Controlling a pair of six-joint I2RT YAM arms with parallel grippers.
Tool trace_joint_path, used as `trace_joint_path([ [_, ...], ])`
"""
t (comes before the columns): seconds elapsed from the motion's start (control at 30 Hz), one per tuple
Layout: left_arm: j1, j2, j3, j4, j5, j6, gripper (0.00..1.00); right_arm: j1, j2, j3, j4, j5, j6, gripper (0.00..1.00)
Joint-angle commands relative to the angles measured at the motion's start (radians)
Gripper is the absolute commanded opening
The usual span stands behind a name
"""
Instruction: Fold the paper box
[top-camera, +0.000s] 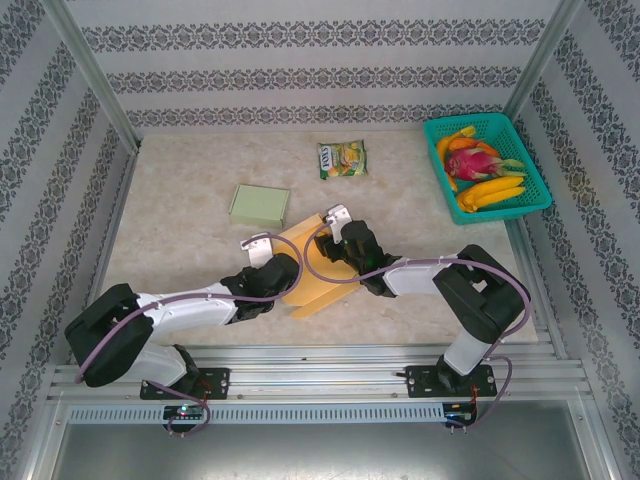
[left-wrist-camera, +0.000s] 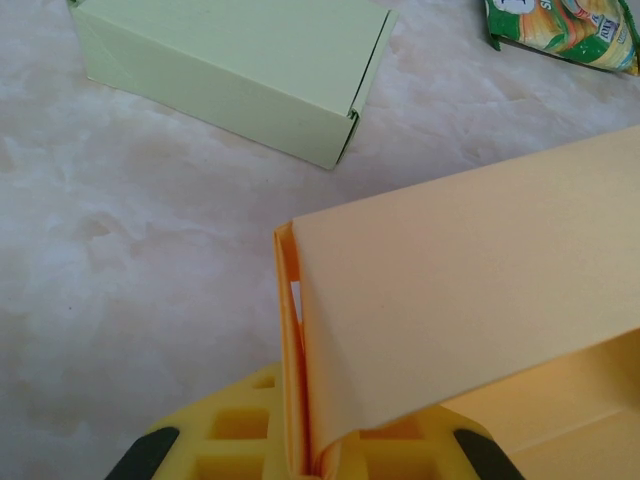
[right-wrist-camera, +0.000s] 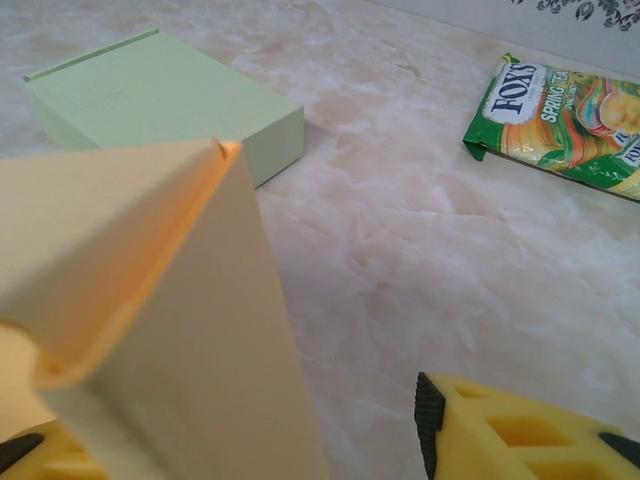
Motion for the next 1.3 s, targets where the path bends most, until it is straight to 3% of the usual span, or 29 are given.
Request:
trace_joint_path([
  [0.0,-0.029,0.022,0.015,-0.089,0.070,0.018,0.00,-0.020,-0.051,0.005,0.101,0.000,0.003,0.54],
  [0.27,-0.028,0.041,0.010,-0.073,0.084,0.007,0.00,-0.026,-0.081,-0.013,0.103,-0.009,0.016,0.54],
  [0.43,-0.030,0.042,0.007,-0.079,0.083,-0.001,0.00,-0.031,-0.081,-0.018,0.103,0.081,0.022,0.45],
  [0.6,-0.029,0.040,0.017,-0.136,0.043,-0.028,0.00,-0.031,-0.096,-0.020,0.050,0.300,0.042,0.28],
  [0.77,-0.029,0.048,0.028,-0.182,0.005,-0.048,0.00,-0.023,-0.107,-0.006,-0.025,0.559,0.030,0.28],
  [0.83,-0.029,0.052,0.031,-0.189,0.000,-0.052,0.00,-0.032,-0.115,-0.008,-0.052,0.591,0.043,0.29],
  [0.9,-0.030,0.062,0.034,-0.187,0.002,-0.053,0.00,-0.051,-0.130,-0.013,-0.075,0.520,0.059,0.33],
  [1.1,-0.029,0.102,0.066,-0.178,0.026,-0.045,0.00,-0.064,-0.159,-0.037,-0.047,-0.005,-0.021,0.47],
  [1.27,-0.028,0.124,0.086,-0.168,0.042,-0.040,0.00,-0.048,-0.165,-0.053,0.003,-0.089,0.004,0.51],
])
